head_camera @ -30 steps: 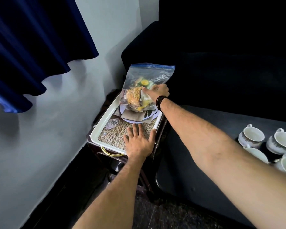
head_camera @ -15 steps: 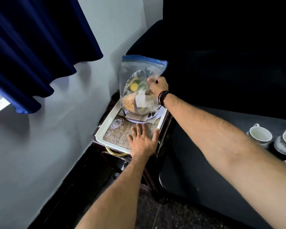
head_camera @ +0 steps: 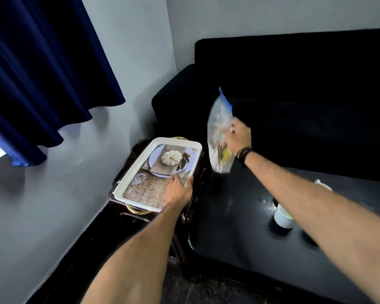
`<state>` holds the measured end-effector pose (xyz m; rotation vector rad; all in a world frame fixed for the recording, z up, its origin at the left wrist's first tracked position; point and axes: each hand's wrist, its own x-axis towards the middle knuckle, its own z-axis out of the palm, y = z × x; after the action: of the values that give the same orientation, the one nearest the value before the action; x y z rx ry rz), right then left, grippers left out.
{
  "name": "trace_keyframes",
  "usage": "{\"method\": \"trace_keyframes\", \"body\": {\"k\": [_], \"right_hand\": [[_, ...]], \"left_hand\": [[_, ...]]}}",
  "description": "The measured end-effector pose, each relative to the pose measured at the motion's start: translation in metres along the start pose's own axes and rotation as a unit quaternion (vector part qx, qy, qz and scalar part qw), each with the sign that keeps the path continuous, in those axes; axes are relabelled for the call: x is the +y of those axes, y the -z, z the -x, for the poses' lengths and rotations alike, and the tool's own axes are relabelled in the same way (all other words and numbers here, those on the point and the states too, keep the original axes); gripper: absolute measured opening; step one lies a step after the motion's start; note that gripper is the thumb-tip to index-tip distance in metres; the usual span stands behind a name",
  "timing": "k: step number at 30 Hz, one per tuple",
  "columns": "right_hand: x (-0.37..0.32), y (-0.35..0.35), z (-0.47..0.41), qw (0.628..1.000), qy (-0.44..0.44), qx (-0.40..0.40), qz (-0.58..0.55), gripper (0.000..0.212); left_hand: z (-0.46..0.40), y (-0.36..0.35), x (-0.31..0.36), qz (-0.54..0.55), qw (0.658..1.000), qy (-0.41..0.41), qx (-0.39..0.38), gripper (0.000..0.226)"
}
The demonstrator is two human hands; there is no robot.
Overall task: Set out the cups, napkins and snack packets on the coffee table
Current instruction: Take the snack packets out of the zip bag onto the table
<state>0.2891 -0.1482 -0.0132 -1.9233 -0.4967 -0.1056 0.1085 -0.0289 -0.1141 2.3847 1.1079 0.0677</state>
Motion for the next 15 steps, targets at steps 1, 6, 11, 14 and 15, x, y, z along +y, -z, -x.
{"method": "trace_keyframes", "body": {"k": [1,6,11,14,15], "right_hand": [[0.016,0.002,0.019,0.999,-0.001,-0.034,0.037,0.025],[0.069,0.01,0.103,0.971,-0.013,-0.166,0.169,0.01],[0.065,0.021,0.133,0.968,0.039,-0.183,0.169,0.014],[0.061,0.025,0.147,0.963,0.041,-0.194,0.181,0.014],[0.06,0.026,0.151,0.964,0.037,-0.196,0.174,0.015]], "left_hand": [[0.004,0.002,0.012,0.033,0.999,-0.008,0.009,0.074],[0.026,0.016,0.063,0.167,0.985,-0.032,-0.023,0.066],[0.044,0.029,0.101,0.248,0.967,-0.052,-0.029,0.061],[0.047,0.028,0.106,0.179,0.982,-0.05,-0.013,0.046],[0.048,0.027,0.105,0.168,0.984,-0.052,-0.004,0.038]]}}
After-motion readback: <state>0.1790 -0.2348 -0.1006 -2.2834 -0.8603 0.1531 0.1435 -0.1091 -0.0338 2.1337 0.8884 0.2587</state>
